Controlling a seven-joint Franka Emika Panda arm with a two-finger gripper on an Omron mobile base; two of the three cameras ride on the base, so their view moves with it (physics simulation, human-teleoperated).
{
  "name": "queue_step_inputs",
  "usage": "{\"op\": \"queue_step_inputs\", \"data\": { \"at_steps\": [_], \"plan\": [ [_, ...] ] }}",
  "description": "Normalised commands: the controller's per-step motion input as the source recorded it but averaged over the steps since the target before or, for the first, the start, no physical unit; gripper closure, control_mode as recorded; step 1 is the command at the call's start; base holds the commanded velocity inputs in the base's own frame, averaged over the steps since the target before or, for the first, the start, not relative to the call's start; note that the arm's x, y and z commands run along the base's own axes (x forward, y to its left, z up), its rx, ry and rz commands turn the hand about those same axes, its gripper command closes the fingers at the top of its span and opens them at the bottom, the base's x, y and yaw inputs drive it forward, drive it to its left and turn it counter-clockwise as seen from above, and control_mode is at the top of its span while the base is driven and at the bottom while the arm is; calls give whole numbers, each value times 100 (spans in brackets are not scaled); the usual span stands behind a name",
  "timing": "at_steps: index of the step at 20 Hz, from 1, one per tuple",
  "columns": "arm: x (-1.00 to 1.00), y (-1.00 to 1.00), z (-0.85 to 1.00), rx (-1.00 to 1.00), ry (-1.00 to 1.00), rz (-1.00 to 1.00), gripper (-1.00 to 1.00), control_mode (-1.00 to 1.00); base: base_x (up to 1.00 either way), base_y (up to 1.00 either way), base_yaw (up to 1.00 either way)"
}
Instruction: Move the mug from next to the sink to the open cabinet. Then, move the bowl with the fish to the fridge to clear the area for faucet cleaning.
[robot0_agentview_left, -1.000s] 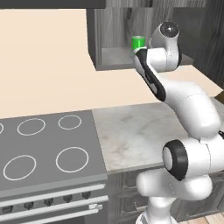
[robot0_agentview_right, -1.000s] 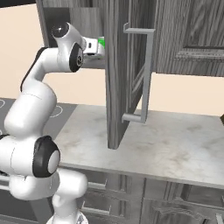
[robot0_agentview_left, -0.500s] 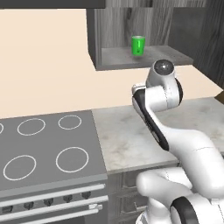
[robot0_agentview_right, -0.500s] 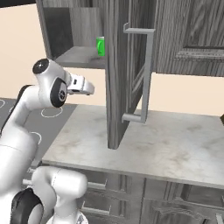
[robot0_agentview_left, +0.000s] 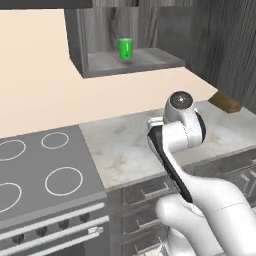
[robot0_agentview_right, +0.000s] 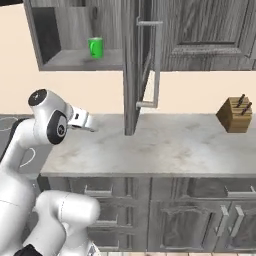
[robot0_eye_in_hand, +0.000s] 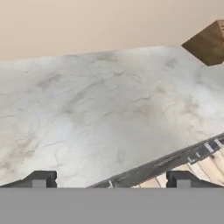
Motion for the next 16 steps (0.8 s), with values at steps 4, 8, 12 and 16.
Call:
{"op": "queue_step_inputs", "data": {
  "at_steps": [4,8,12,16],
  "plan": [
    [0,0,0,0,0,0,-100,100,-67,32,-86],
    [0,0,0,0,0,0,-100,100,-52,30,-89],
    [0,0,0,0,0,0,-100,100,-49,39,-90],
    [0,0,0,0,0,0,-100,100,-44,44,-93]
  ]
}}
